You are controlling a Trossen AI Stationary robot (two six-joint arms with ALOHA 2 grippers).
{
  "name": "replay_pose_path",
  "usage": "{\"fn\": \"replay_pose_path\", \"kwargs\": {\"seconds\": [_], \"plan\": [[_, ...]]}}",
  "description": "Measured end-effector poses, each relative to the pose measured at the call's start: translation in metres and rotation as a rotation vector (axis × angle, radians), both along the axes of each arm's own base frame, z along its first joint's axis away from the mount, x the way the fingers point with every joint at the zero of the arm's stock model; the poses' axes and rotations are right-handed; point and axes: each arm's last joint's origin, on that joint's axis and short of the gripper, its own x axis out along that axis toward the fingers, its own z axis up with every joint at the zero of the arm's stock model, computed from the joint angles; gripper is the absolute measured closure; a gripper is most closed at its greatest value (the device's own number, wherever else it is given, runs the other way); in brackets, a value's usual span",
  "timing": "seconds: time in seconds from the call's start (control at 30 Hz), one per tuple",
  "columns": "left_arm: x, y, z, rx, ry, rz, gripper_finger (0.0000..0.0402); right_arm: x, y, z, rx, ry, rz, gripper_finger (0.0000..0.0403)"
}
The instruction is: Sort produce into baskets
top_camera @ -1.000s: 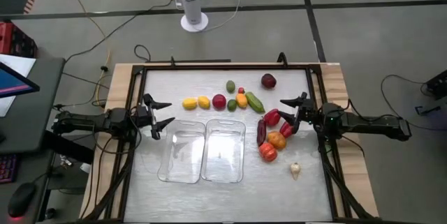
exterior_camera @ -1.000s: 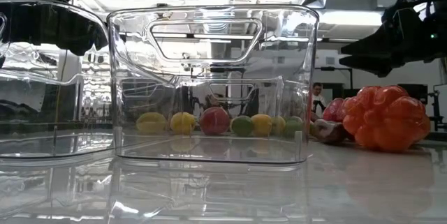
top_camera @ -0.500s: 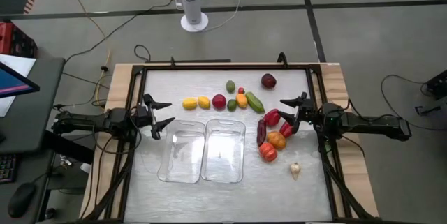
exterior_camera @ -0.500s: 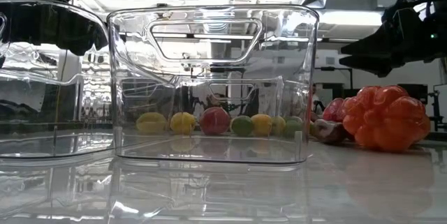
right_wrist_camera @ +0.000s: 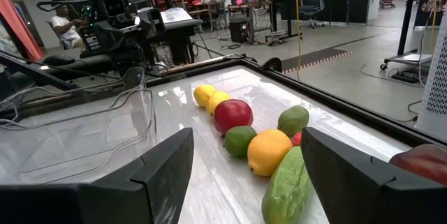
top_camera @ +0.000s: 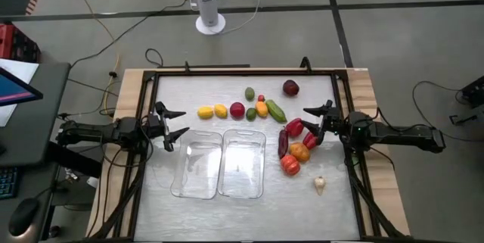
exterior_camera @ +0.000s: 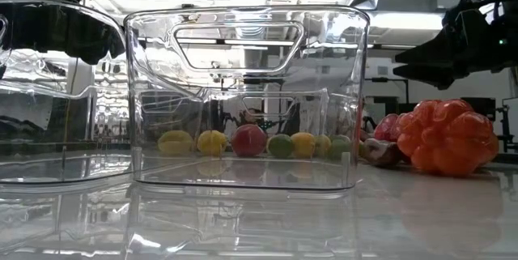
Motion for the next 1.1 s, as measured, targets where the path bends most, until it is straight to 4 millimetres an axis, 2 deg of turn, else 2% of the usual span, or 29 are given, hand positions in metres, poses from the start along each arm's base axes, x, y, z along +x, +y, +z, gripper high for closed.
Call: {"fn": "replay_pose_path", "kwargs": {"seconds": [0.3, 0.53, 0.63, 0.77, 0.93, 1.1], "plan": [[0.0000, 0.0000, 0.0001, -0.031, -0.010, -0.002, 0.0127, 0.0000, 0.0000, 0.0000, 0.000, 0.000, 0.000, 0.0112], [0.0001, -0.0003, 0.0000, -0.377, -0.115, -0.030, 0.0127, 0.0000, 0.0000, 0.0000, 0.000, 0.000, 0.000, 0.0112], [0.0000, 0.0000, 0.0000, -0.460, -0.143, -0.025, 0.0127, 0.0000, 0.0000, 0.0001, 0.000, 0.000, 0.000, 0.0112], [0.0000, 0.0001, 0.0000, -0.458, -0.143, -0.023, 0.0127, 0.0000, 0.0000, 0.0001, 0.000, 0.000, 0.000, 0.0112], [0.0000, 0.0001, 0.0000, -0.367, -0.115, -0.017, 0.0127, 0.0000, 0.0000, 0.0001, 0.000, 0.000, 0.000, 0.0112], [0.0000, 0.0000, 0.0001, -0.409, -0.129, -0.022, 0.0127, 0.0000, -0.0003, 0.0003, -0.004, -0.001, -0.002, 0.0112]]}}
